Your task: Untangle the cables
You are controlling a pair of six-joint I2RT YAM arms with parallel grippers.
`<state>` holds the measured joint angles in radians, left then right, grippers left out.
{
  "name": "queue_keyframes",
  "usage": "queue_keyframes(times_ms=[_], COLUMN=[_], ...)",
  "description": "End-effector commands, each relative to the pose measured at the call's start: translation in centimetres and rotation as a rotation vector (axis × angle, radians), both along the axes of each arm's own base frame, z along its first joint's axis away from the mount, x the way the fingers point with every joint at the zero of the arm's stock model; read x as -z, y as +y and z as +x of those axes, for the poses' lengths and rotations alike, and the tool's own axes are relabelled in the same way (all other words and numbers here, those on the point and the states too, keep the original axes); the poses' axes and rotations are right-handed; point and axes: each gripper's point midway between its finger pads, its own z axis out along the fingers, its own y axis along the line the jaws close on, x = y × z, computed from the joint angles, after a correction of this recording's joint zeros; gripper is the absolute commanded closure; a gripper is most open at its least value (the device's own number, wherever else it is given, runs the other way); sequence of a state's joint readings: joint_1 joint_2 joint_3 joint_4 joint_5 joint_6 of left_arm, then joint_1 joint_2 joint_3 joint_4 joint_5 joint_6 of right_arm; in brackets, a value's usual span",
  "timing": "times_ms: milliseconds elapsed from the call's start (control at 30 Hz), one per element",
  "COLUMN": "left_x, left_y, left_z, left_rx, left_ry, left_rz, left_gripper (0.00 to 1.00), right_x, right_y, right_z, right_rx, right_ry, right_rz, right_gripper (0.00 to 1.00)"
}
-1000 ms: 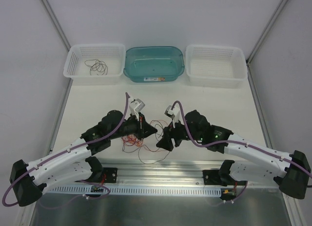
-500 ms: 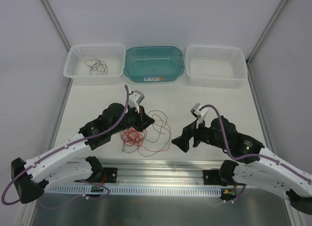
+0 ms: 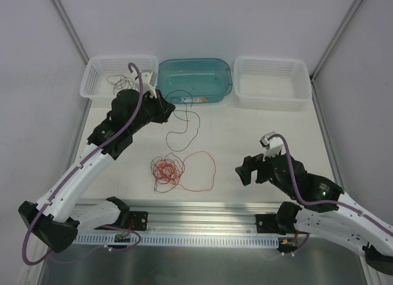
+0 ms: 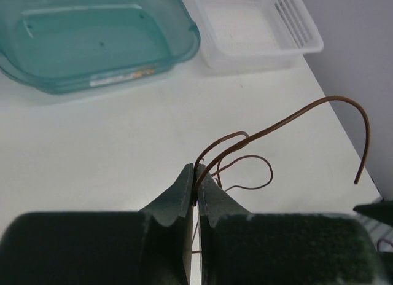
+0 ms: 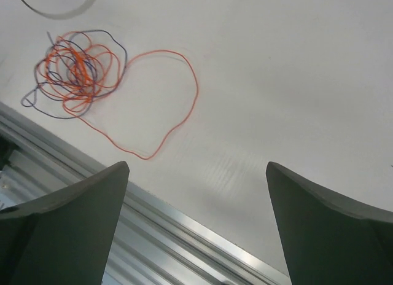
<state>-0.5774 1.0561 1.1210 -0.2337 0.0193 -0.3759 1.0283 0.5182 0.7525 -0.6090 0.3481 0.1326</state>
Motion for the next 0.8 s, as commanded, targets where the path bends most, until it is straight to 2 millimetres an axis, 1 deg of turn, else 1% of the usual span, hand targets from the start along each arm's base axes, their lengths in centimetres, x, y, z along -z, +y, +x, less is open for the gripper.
queue_keyframes(times_ms=[0, 33, 67, 100, 133, 167, 200, 233, 267, 300, 333, 367, 400, 433, 467, 500, 533, 567, 600, 633, 667, 700, 733, 767], left_x=[-5.1, -5.1, -5.5, -7.0, -6.7, -8.3, -8.9, -8.4, -10.1, -9.5, -9.8, -11.4, -11.6, -10.2, -11.4, -11.2, -9.4, -10.4, -8.2, -7.5, -8.7, -8.2, -4.9, -5.7], left_y=[3.4, 4.0, 5.0, 7.0, 8.1, 9.1, 11.2, 12.0, 12.9, 14.9, 15.7, 16.8, 17.7, 19.6, 20.4, 21.1, 22.0, 23.3, 24.0, 24.6, 25.6, 25.9, 26.4, 27.1], left_z=[3.3, 4.3, 5.3, 6.5, 7.9, 8.7, 9.9, 11.3, 12.0, 13.7, 14.6, 15.3, 16.3, 18.3, 19.0, 20.0, 21.9, 22.8, 25.0, 26.1, 27.1, 28.2, 30.4, 31.4], left_rx=[-0.122, -0.151, -0.188, -0.262, -0.299, -0.333, -0.395, -0.420, -0.446, -0.498, -0.523, -0.551, -0.579, -0.629, -0.653, -0.675, -0.703, -0.731, -0.739, -0.750, -0.764, -0.766, -0.772, -0.786], left_ry=[-0.116, -0.113, -0.121, -0.149, -0.143, -0.173, -0.181, -0.164, -0.193, -0.176, -0.180, -0.213, -0.217, -0.185, -0.209, -0.204, -0.169, -0.195, -0.165, -0.156, -0.186, -0.182, -0.130, -0.156], left_rz=[0.010, 0.022, 0.027, 0.027, 0.052, 0.045, 0.050, 0.062, 0.051, 0.066, 0.069, 0.060, 0.060, 0.081, 0.070, 0.063, 0.076, 0.069, 0.087, 0.091, 0.081, 0.084, 0.104, 0.097], left_gripper=[1.00, 1.00, 1.00, 1.00, 1.00, 1.00, 1.00, 1.00, 1.00, 1.00, 1.00, 1.00, 1.00, 1.00, 1.00, 1.00, 1.00, 1.00, 1.00, 1.00, 1.00, 1.00, 1.00, 1.00], right_x=[2.8, 3.5, 4.3, 4.7, 5.0, 5.3, 5.4, 5.5, 5.5, 5.5, 5.8, 5.7, 5.6, 5.7, 5.8, 5.7, 5.7, 5.8, 5.7, 5.8, 6.1, 6.3, 6.5, 6.6], right_y=[-1.1, -1.0, -0.8, -0.7, -0.5, 0.0, 0.3, 0.5, 0.8, 1.0, 1.0, 1.3, 1.4, 1.4, 1.4, 1.4, 1.4, 1.4, 1.4, 1.5, 1.5, 1.4, 1.4, 1.5], right_z=[0.8, 0.7, 0.8, 0.7, 0.7, 0.6, 0.5, 0.4, 0.4, 0.3, 0.3, 0.3, 0.3, 0.4, 0.5, 0.5, 0.5, 0.5, 0.5, 0.4, 0.2, 0.2, 0.1, 0.0], right_rx=[0.099, 0.101, 0.098, 0.097, 0.093, 0.072, 0.058, 0.045, 0.034, 0.024, 0.019, 0.006, 0.003, 0.001, 0.001, 0.000, -0.005, -0.009, -0.018, -0.028, -0.037, -0.038, -0.045, -0.048], right_ry=[0.053, 0.073, 0.096, 0.107, 0.117, 0.129, 0.132, 0.135, 0.133, 0.128, 0.130, 0.119, 0.111, 0.105, 0.095, 0.087, 0.083, 0.081, 0.075, 0.079, 0.083, 0.084, 0.089, 0.092], right_rz=[-0.101, -0.114, -0.146, -0.153, -0.163, -0.162, -0.162, -0.161, -0.148, -0.138, -0.140, -0.131, -0.119, -0.120, -0.120, -0.116, -0.115, -0.116, -0.121, -0.121, -0.128, -0.137, -0.138, -0.138], right_gripper=[0.00, 0.01, 0.00, 0.00, 0.01, 0.00, 0.00, 0.00, 0.00, 0.00, 0.01, 0.00, 0.00, 0.01, 0.00, 0.00, 0.01, 0.00, 0.00, 0.00, 0.00, 0.00, 0.00, 0.00])
